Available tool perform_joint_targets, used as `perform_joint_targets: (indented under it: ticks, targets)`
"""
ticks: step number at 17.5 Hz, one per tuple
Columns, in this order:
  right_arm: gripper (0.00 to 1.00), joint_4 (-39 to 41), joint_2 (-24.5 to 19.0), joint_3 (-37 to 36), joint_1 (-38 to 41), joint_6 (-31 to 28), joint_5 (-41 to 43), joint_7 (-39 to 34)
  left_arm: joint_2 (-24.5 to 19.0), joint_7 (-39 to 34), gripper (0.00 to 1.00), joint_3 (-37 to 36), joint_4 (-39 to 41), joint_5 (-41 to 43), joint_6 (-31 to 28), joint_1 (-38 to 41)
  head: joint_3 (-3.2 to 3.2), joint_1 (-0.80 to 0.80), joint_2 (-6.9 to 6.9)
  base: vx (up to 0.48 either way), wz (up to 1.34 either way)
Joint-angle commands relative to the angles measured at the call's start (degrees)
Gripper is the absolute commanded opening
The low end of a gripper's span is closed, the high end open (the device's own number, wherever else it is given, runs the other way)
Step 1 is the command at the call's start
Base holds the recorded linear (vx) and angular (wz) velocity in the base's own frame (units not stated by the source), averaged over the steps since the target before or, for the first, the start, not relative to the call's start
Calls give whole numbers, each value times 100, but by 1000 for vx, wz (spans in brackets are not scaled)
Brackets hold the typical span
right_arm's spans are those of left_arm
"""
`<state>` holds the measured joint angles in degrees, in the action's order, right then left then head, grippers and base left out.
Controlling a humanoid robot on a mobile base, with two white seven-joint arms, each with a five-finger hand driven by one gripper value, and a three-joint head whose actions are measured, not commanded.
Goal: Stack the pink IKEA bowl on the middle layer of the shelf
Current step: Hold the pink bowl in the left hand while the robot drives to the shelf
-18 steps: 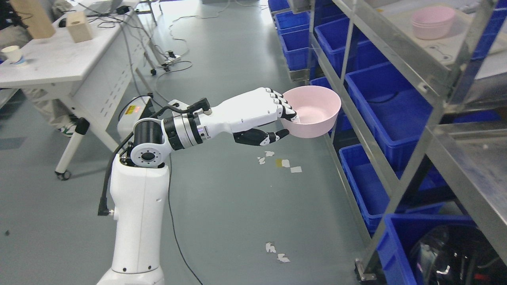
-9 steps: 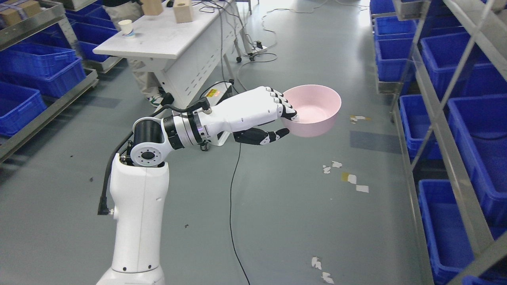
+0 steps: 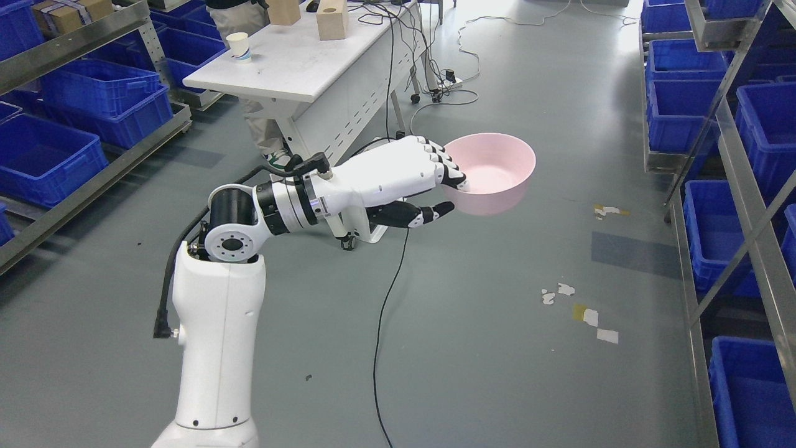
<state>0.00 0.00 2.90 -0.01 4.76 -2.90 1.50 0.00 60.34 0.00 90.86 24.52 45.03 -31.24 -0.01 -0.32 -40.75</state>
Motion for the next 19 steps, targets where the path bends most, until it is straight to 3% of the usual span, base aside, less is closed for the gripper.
perform_joint_targets:
  ticks: [1, 19]
  targets:
    - [100, 100, 100, 0, 124, -1, 0, -1, -100, -5, 2, 53, 2, 0, -3, 4, 0, 0, 0, 292, -187]
    - [100, 100, 100, 0, 124, -1, 0, -1, -100, 4, 2, -9, -7, 97, -3, -198, 0, 0, 0, 351, -185]
